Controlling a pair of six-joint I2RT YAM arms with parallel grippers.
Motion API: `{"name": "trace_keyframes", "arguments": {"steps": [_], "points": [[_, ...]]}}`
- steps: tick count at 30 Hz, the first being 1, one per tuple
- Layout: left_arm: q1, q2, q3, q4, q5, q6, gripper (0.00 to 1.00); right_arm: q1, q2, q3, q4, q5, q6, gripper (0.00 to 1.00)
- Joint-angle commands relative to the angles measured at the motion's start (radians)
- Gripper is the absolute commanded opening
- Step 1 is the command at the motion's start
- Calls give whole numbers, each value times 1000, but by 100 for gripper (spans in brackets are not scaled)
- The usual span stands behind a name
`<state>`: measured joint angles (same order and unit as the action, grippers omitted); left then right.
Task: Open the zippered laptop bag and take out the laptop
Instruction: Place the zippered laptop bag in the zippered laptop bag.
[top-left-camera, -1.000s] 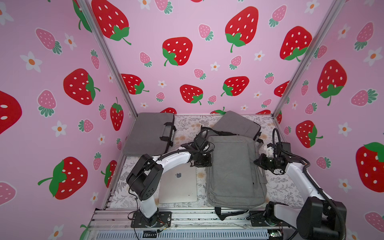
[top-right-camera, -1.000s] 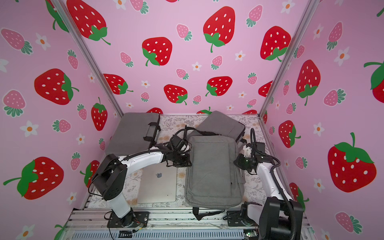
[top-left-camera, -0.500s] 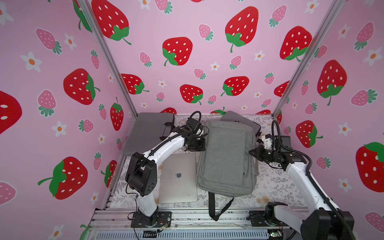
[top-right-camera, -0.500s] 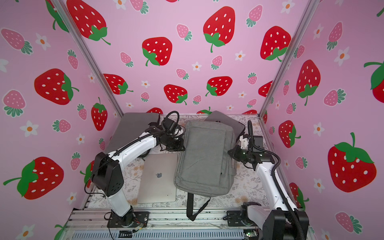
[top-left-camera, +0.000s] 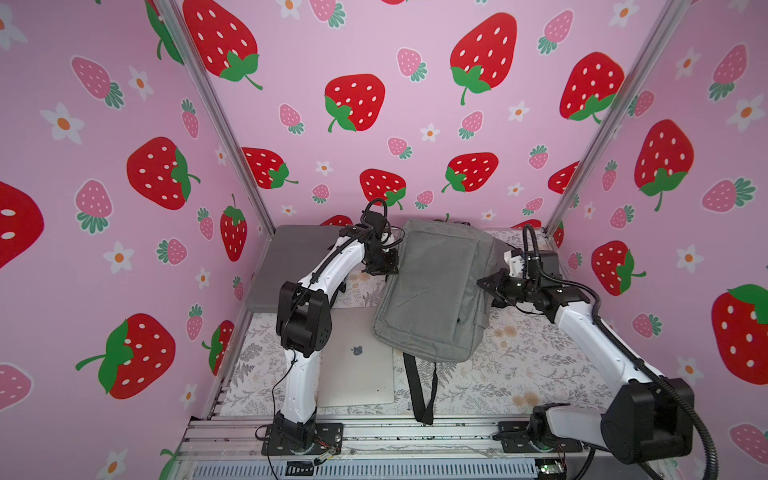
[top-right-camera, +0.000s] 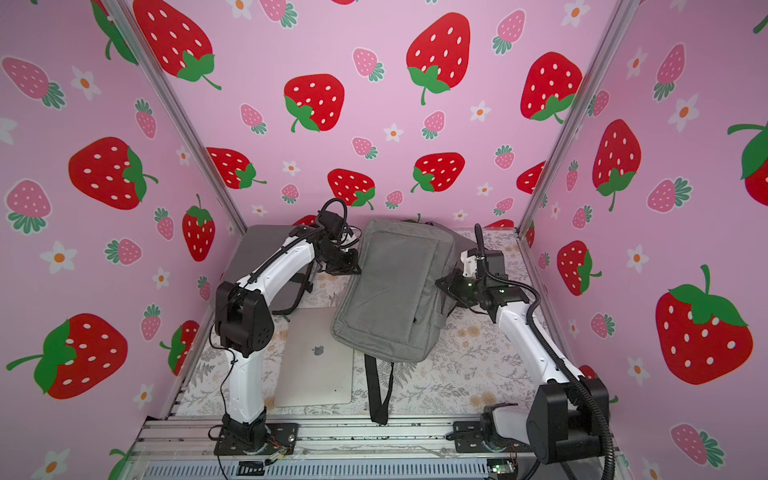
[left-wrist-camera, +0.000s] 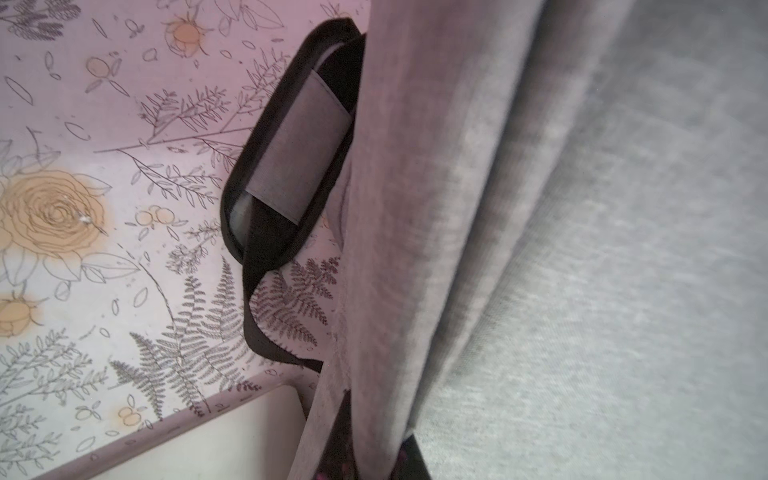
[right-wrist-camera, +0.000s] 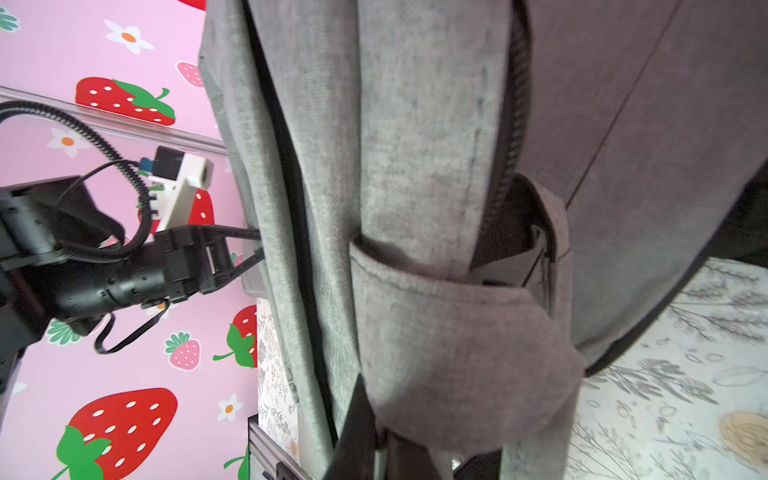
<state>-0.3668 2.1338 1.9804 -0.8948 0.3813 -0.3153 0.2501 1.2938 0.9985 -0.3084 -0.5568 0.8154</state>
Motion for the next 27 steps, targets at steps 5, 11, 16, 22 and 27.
{"name": "trace_keyframes", "arguments": {"steps": [5,11,16,22,27], "points": [[-13,162,282,-46,64,32,0,46,52,28,138,-128,55,0],[-8,263,371,-61,47,48,2,46,108,-7,162,-121,46,0],[-5,316,373,-60,44,56,17,46,125,-48,164,-90,42,0],[-6,322,360,-53,28,87,34,46,130,-106,173,-27,68,0],[-9,255,325,-32,-27,148,46,46,115,-128,148,44,100,0]]}}
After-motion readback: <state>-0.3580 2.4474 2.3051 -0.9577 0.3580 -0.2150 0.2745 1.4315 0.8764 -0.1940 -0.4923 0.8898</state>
